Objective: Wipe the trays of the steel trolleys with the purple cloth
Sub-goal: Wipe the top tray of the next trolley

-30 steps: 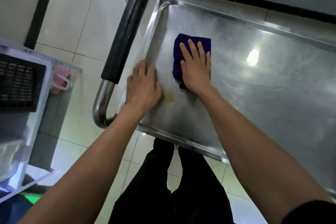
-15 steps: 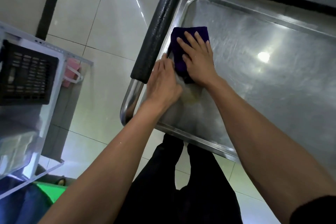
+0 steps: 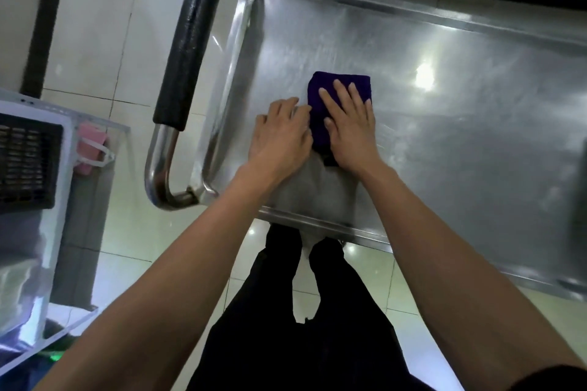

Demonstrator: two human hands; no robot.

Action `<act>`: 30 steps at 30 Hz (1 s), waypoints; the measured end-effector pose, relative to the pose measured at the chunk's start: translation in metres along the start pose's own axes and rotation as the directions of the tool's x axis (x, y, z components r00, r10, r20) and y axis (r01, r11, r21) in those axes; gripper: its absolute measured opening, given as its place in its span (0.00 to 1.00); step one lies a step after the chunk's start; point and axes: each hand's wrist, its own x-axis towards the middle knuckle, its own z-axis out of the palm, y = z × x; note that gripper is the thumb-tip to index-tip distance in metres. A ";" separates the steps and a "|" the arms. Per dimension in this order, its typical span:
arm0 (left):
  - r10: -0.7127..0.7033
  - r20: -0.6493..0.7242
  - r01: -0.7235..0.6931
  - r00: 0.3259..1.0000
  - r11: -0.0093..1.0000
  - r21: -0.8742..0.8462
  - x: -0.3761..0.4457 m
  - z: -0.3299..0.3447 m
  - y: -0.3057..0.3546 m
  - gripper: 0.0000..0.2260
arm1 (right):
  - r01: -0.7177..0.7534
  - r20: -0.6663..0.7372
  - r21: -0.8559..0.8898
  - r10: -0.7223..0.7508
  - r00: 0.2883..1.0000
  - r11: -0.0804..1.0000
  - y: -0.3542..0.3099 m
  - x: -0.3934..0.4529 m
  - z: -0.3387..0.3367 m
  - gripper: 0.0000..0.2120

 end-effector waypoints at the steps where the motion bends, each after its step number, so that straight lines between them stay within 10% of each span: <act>1: 0.021 0.007 -0.021 1.000 1.000 0.004 0.000 0.003 0.012 0.20 | -0.012 -0.003 0.008 0.012 1.000 1.000 0.011 -0.008 -0.005 0.26; 15: 0.066 0.084 -0.067 0.994 0.998 0.009 -0.029 0.035 0.096 0.20 | -0.113 -0.067 -0.008 0.112 0.991 0.994 0.093 -0.099 -0.026 0.26; 30: -0.240 -0.060 0.239 0.969 0.971 -0.031 -0.059 0.009 -0.022 0.22 | -0.057 -0.048 -0.053 0.055 0.997 0.997 -0.004 -0.059 0.017 0.25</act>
